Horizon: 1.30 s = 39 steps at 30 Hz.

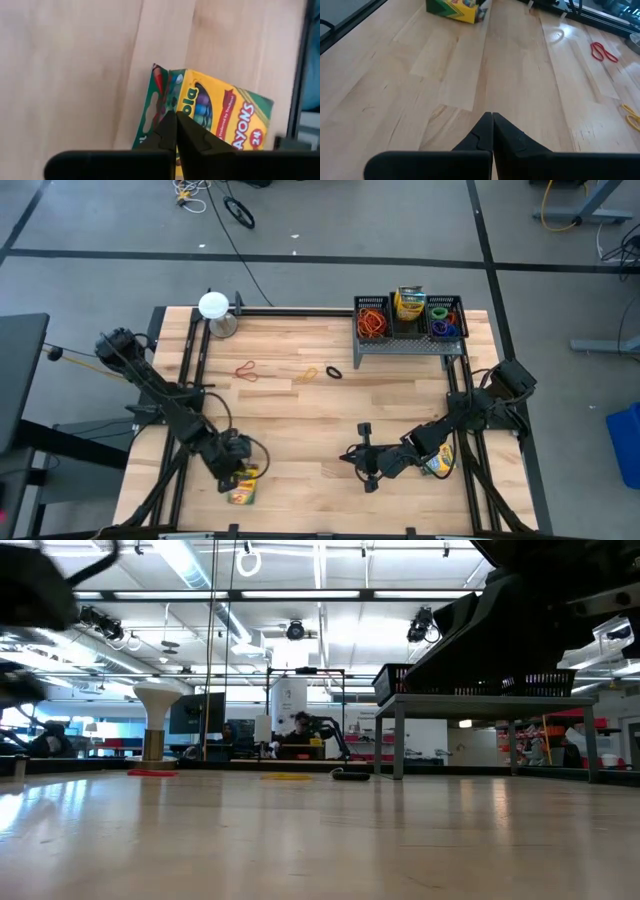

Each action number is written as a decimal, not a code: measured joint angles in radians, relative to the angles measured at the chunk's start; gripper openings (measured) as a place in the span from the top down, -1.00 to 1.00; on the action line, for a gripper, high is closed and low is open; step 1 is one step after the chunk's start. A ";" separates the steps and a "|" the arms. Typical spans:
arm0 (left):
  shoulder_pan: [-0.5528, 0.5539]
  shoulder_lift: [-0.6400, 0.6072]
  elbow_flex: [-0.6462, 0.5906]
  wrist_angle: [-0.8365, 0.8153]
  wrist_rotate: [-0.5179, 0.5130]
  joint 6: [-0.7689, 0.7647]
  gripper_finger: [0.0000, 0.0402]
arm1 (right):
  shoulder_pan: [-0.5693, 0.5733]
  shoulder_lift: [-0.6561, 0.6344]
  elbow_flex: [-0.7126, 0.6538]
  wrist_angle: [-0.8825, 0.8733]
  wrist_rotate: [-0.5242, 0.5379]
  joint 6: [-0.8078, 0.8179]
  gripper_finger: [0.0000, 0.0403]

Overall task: Pick & Place Office Desk Supplies
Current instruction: Put the yellow crayon box into the middle black bin on the shelf

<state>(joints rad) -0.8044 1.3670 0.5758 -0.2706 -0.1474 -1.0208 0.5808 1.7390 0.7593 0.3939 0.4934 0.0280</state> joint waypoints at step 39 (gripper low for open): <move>0.595 0.416 0.258 0.624 0.012 0.695 0.62 | 0.035 0.000 0.001 -0.055 0.000 0.009 0.99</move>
<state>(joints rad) -0.2093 1.7828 0.8341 0.3533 -0.1359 -0.3254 0.6159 1.7393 0.7601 0.3387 0.4934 0.0375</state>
